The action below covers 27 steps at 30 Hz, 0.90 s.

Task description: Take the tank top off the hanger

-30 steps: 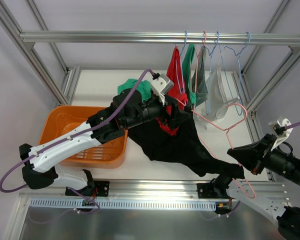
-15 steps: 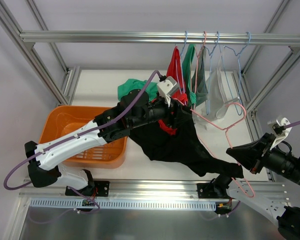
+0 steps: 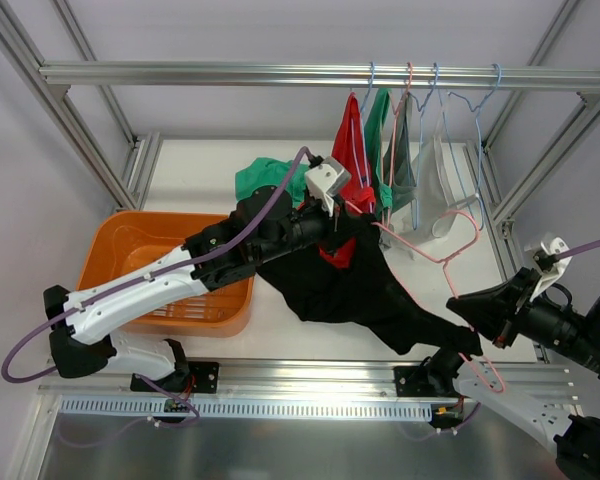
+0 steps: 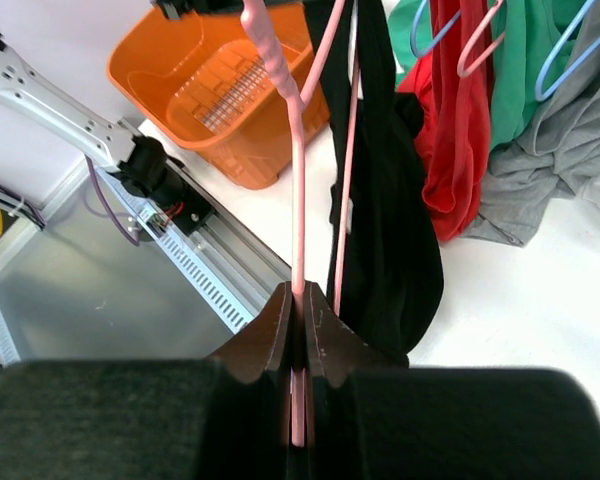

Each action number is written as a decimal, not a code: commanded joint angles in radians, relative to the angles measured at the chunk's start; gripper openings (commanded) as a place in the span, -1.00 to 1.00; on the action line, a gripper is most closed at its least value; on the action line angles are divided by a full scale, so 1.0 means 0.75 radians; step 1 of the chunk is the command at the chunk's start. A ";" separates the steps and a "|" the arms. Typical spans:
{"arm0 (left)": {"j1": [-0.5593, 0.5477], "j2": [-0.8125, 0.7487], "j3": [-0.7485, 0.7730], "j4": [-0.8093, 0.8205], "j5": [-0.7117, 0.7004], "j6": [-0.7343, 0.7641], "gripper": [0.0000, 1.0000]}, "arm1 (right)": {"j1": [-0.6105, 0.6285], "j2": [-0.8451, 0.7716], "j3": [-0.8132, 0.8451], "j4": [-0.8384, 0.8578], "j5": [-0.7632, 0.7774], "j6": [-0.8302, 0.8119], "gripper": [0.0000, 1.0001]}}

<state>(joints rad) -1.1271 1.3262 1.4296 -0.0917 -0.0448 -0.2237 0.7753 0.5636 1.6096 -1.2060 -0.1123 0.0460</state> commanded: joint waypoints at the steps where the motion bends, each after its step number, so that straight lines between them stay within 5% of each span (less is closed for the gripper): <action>1: -0.015 -0.156 -0.045 0.061 -0.297 -0.004 -1.00 | 0.005 -0.058 -0.072 0.078 -0.012 -0.051 -0.99; 7: -0.001 -0.255 -0.114 -0.027 -0.701 -0.033 -1.00 | 0.005 -0.228 -0.178 0.084 -0.042 -0.092 -1.00; 15: 0.044 -0.241 -0.092 -0.094 -0.567 -0.111 -1.00 | 0.003 -0.381 -0.193 0.262 -0.278 -0.094 -0.99; 19: 0.044 -0.251 -0.118 -0.054 -0.136 -0.121 -1.00 | 0.005 -0.455 -0.248 0.409 -0.170 -0.122 -0.99; 21: 0.040 -0.277 -0.165 0.012 0.226 -0.129 -1.00 | 0.005 -0.487 -0.352 0.523 -0.118 -0.137 -0.99; 27: -0.053 -0.336 -0.417 0.286 1.032 -0.150 -1.00 | 0.005 -0.537 -0.683 1.145 -0.085 -0.204 -0.99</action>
<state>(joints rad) -1.1206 1.1057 1.1770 -0.0269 0.2928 -0.3195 0.7750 0.1562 1.1873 -0.7059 -0.1986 -0.0620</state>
